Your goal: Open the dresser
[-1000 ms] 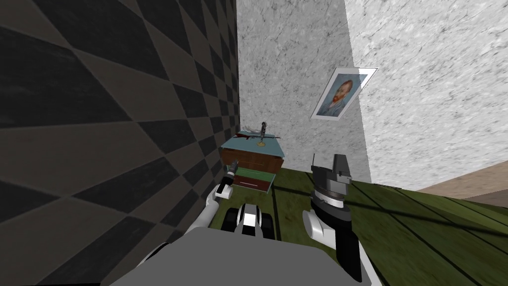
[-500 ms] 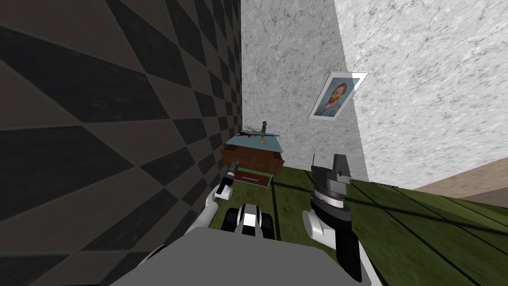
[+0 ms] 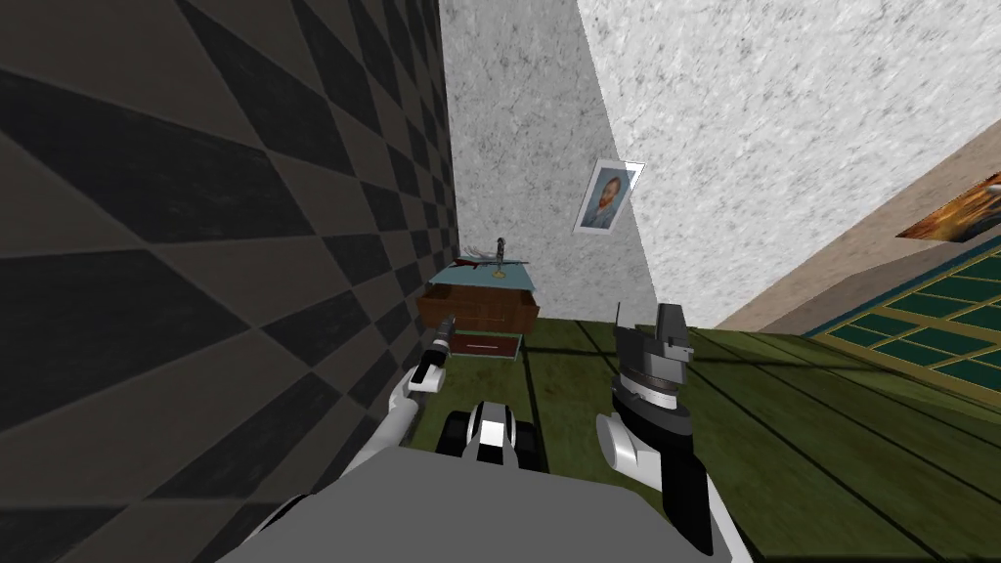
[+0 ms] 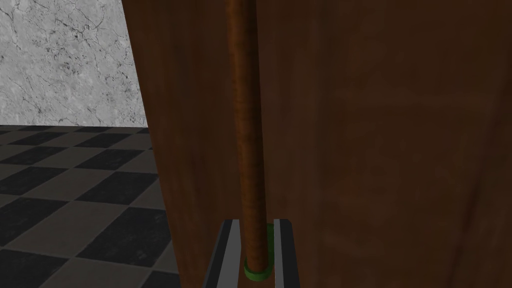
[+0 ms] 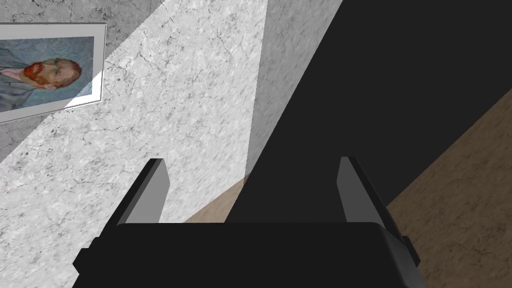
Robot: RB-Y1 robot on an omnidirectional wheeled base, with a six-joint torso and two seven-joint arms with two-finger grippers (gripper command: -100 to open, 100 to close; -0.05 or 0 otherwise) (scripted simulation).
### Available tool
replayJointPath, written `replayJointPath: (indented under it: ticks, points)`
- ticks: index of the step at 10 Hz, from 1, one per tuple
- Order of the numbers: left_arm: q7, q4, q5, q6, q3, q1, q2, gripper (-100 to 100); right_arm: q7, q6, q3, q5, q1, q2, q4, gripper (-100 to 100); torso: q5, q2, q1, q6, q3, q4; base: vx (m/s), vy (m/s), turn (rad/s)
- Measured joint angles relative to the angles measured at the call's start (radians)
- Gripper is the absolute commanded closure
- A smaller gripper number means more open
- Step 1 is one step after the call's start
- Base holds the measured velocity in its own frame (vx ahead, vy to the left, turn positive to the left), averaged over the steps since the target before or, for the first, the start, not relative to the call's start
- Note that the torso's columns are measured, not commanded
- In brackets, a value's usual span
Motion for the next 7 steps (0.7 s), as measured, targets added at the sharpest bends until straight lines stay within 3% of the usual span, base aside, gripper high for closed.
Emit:
replayJointPath:
  ticks: [2,3,7]
  points:
    - [0.011,-0.003,-0.004,-0.006,0.064,0.017,0.007,100,0.0,0.0,0.0,0.0,0.0,0.0,0.0,0,0.001,-0.001,0.0,0.002,-0.001,-0.001,-0.093,-0.019,-0.419]
    - [0.019,-0.007,-0.006,-0.005,0.099,0.026,0.011,100,0.0,0.0,0.0,0.0,0.0,0.0,0.0,0,0.001,-0.001,-0.001,0.004,0.0,-0.001,-0.063,0.003,-0.146]
    - [0.034,-0.015,-0.015,0.003,0.21,0.047,0.012,100,0.0,0.0,0.0,0.0,0.0,0.0,0.0,0,0.001,-0.003,0.002,-0.002,-0.002,0.0,-0.099,-0.021,-0.321]
